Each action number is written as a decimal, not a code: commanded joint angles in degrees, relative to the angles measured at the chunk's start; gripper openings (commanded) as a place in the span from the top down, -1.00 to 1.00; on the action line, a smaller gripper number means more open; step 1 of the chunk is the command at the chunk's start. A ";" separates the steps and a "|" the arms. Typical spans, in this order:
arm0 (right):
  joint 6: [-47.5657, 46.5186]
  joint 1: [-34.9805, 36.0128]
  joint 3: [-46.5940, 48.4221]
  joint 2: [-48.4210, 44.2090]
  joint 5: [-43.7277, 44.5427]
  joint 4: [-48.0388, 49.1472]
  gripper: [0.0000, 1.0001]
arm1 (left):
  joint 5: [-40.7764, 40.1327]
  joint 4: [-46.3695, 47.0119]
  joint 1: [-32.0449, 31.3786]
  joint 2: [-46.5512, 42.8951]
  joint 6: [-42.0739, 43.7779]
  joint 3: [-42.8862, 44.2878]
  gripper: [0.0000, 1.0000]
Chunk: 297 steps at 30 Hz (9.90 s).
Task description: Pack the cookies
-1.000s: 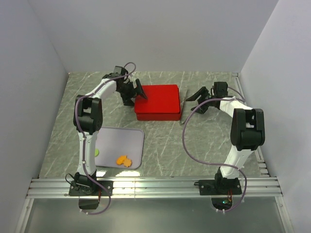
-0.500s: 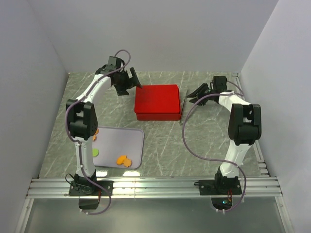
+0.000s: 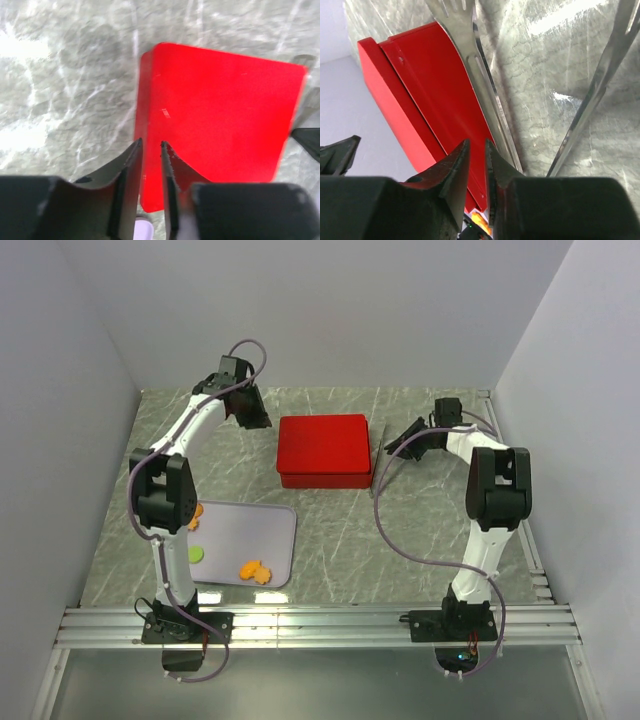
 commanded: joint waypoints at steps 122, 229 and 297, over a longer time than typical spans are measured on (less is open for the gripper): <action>-11.49 18.18 68.76 33.93 19.08 -22.31 0.01 | 1.86 1.67 -10.58 -29.12 3.91 -44.42 0.99; -17.37 31.88 -4.89 -35.03 -4.30 -6.05 -0.03 | -14.30 5.45 -12.34 -46.25 -1.89 -40.47 0.07; -40.76 7.55 -52.26 -38.59 54.24 58.01 -0.99 | -29.44 91.05 8.93 -38.53 21.30 -85.73 -0.99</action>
